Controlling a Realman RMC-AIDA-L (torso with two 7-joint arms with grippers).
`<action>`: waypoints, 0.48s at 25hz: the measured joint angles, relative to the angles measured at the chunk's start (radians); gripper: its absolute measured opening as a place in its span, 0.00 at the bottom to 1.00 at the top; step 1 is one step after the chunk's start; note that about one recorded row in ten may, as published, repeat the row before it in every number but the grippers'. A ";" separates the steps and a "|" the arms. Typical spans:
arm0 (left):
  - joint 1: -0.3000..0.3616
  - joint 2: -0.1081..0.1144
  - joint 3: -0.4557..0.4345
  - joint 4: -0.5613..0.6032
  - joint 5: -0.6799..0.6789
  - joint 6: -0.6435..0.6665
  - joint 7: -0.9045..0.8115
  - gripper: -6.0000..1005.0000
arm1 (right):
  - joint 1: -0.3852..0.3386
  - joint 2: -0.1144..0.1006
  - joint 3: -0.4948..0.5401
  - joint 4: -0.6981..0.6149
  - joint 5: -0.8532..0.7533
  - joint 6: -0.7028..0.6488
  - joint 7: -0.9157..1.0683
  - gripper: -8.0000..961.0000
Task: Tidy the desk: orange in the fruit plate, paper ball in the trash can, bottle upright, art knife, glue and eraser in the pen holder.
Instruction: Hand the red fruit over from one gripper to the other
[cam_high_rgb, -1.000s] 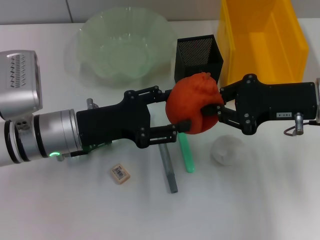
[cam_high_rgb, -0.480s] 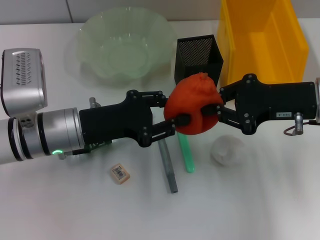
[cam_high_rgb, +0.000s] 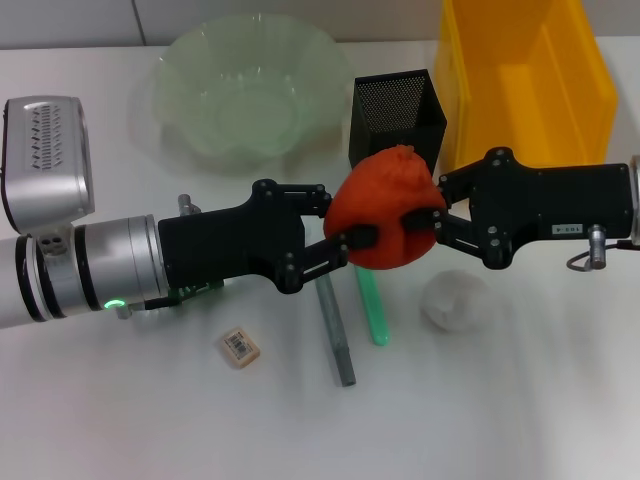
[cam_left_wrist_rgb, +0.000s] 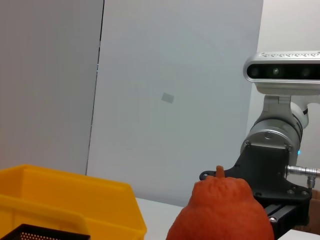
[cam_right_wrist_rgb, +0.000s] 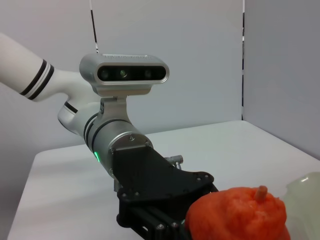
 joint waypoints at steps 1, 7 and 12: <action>0.000 0.000 0.000 0.000 0.000 0.000 0.000 0.36 | 0.003 0.000 0.000 0.003 0.000 -0.001 0.000 0.21; 0.001 0.000 0.000 0.000 0.000 0.000 -0.001 0.31 | 0.022 -0.002 0.008 0.036 -0.002 -0.007 0.000 0.23; 0.001 0.000 0.000 0.000 -0.001 0.001 -0.002 0.28 | 0.023 -0.003 0.009 0.040 -0.002 -0.002 0.000 0.28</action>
